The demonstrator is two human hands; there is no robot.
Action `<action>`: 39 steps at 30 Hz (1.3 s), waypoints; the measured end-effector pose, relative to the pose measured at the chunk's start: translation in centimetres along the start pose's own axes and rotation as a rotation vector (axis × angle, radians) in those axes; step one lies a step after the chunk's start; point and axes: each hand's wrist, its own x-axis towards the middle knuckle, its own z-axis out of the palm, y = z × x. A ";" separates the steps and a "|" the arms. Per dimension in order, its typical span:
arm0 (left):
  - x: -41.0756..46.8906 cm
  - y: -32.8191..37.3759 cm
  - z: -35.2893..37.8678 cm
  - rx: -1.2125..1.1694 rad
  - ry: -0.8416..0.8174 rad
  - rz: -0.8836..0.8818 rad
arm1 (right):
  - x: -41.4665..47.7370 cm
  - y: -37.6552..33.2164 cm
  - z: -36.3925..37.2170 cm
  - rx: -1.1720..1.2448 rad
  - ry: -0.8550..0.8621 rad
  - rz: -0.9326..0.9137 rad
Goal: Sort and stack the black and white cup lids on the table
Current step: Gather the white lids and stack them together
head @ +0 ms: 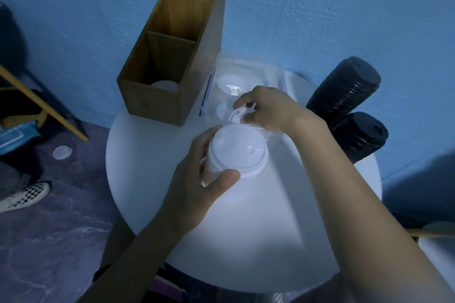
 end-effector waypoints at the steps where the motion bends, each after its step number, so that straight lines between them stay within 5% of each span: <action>1: 0.0 0.1 0.0 -0.002 -0.001 0.000 | -0.1 0.1 0.0 0.001 0.017 -0.003; 11: -0.1 0.6 0.1 -0.023 -0.009 -0.005 | -0.8 0.6 0.0 0.222 0.245 0.013; 15: 0.1 0.5 0.1 -0.011 -0.002 0.020 | -2.2 0.8 -0.1 0.542 0.364 0.004; 25: 0.1 0.1 0.2 -0.006 0.004 0.037 | -9.1 -1.1 -1.0 0.962 0.365 -0.037; 39: 0.0 0.1 0.2 0.034 0.005 0.025 | -12.1 -2.2 3.8 0.868 0.429 0.004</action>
